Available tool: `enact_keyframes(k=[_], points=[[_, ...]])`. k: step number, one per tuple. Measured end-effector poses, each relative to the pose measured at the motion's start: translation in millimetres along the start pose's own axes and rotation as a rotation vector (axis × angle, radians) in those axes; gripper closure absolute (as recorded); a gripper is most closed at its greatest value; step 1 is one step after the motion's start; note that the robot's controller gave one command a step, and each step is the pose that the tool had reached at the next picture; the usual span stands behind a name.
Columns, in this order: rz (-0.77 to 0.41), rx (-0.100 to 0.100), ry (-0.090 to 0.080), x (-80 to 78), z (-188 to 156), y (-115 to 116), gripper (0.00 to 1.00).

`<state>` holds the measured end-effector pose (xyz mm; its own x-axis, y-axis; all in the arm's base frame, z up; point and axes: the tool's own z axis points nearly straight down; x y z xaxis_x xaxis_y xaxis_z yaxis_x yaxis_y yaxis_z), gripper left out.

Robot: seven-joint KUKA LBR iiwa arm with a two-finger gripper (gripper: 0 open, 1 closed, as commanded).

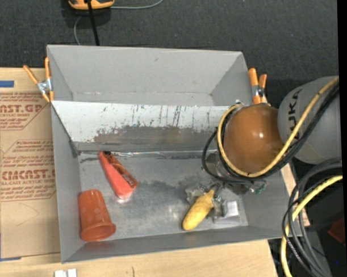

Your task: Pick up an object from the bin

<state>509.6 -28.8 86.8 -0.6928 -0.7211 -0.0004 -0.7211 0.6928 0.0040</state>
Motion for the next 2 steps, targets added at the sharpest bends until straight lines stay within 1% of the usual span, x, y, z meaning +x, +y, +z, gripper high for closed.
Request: enact_keyframes(k=[1, 2], points=[[0.000, 0.000, 0.000, 0.0, -0.1, 0.0, 1.00], [0.028, 0.006, -0.007, 1.0, -192.8, 12.9, 1.00]])
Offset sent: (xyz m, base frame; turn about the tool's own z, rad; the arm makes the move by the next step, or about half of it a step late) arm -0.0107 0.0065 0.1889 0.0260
